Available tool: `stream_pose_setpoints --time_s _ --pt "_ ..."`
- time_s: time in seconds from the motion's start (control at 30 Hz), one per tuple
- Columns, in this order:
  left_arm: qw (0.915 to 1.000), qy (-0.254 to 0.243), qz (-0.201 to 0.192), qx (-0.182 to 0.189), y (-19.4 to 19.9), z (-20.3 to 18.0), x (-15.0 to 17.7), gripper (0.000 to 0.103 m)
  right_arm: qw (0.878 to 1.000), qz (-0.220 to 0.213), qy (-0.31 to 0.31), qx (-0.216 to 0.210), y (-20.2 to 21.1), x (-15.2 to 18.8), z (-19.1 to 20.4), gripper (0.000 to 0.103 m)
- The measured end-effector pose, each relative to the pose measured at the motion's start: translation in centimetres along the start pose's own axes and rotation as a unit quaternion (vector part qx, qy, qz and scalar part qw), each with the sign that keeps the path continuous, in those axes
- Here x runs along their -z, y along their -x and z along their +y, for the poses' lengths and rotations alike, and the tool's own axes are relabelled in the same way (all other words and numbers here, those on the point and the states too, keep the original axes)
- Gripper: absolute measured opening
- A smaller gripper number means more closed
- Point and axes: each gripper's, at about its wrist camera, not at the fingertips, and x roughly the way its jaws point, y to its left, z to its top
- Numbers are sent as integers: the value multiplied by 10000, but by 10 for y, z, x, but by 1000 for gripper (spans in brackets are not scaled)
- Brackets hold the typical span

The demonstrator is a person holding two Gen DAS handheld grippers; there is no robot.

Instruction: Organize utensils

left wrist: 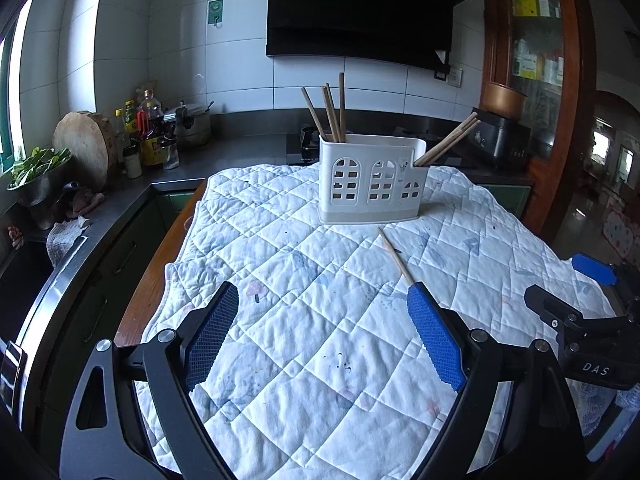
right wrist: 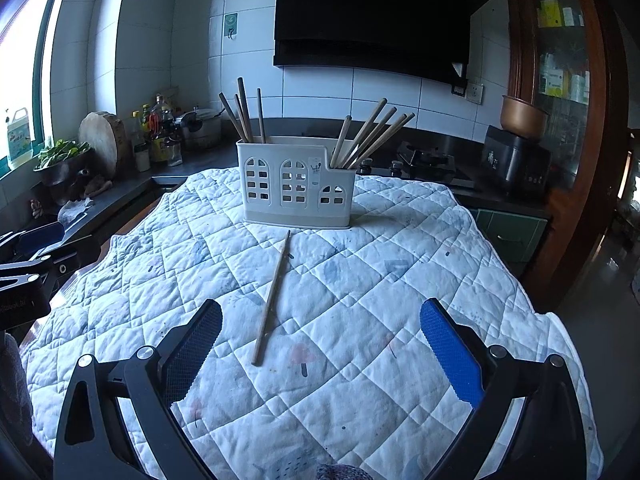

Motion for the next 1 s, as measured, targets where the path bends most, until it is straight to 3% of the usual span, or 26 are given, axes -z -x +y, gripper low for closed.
stream_pose_setpoints --time_s 1.0 --pt "9999 -116 -49 94 5 -7 3 86 10000 -1 -36 -22 3 1 2 96"
